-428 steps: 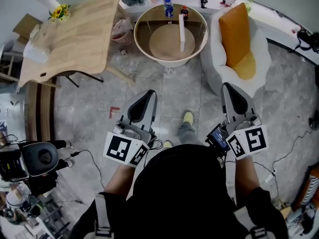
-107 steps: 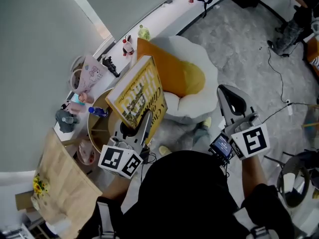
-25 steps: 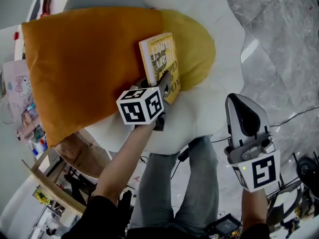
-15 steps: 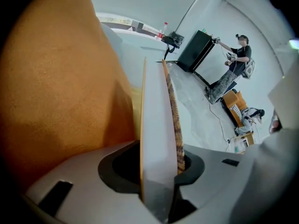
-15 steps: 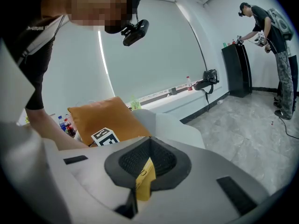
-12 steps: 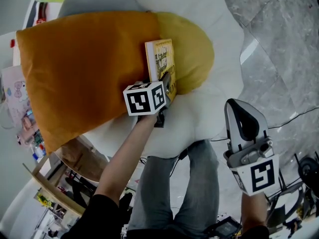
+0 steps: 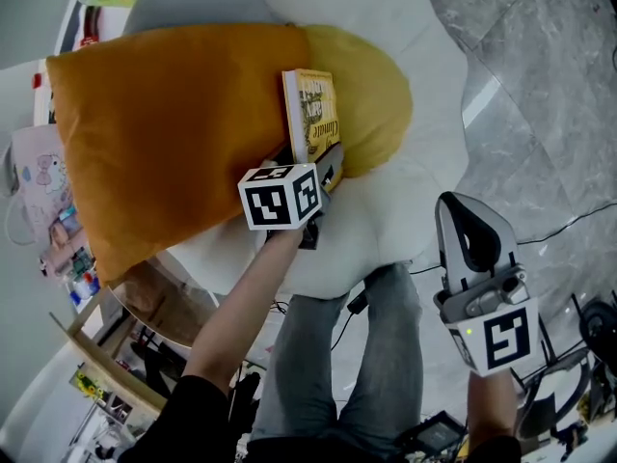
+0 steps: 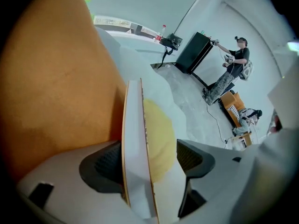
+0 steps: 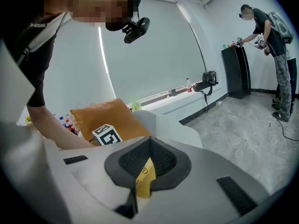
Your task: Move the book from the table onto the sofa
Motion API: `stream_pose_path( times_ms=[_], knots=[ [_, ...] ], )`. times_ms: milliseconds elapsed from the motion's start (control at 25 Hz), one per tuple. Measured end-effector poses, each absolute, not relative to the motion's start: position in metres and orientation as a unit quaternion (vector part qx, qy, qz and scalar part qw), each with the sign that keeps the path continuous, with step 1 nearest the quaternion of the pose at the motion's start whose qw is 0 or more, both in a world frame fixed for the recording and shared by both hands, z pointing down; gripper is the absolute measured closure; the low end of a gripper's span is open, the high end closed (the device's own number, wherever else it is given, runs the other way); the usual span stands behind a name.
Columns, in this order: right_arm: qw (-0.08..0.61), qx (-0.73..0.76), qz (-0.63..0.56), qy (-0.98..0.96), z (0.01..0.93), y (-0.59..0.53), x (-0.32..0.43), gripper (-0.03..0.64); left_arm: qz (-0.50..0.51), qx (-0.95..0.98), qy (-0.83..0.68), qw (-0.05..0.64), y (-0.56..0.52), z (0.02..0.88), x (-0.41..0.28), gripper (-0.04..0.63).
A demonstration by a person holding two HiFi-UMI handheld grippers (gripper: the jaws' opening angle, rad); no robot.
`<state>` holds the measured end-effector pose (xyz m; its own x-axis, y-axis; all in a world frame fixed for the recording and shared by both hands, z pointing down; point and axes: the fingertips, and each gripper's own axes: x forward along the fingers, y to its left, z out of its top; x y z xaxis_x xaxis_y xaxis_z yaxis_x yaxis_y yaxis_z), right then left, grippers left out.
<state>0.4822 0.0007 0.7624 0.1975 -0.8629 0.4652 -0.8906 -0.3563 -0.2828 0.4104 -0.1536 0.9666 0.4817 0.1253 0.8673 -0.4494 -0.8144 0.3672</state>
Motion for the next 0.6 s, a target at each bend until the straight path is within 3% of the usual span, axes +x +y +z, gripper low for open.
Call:
stream_pose_path(
  times_ms=[320, 600],
  knots=[
    [0.037, 0.772, 0.267, -0.576, 0.704, 0.001, 0.479, 0.604, 0.501, 0.817, -0.111, 0.261, -0.165, 0.909, 0.387, 0.245],
    [0.059, 0.772, 0.228, -0.590, 0.617, -0.008, 0.478, 0.604, 0.459, 0.853, -0.090, 0.233, -0.171, 0.809, 0.378, 0.247]
  ],
)
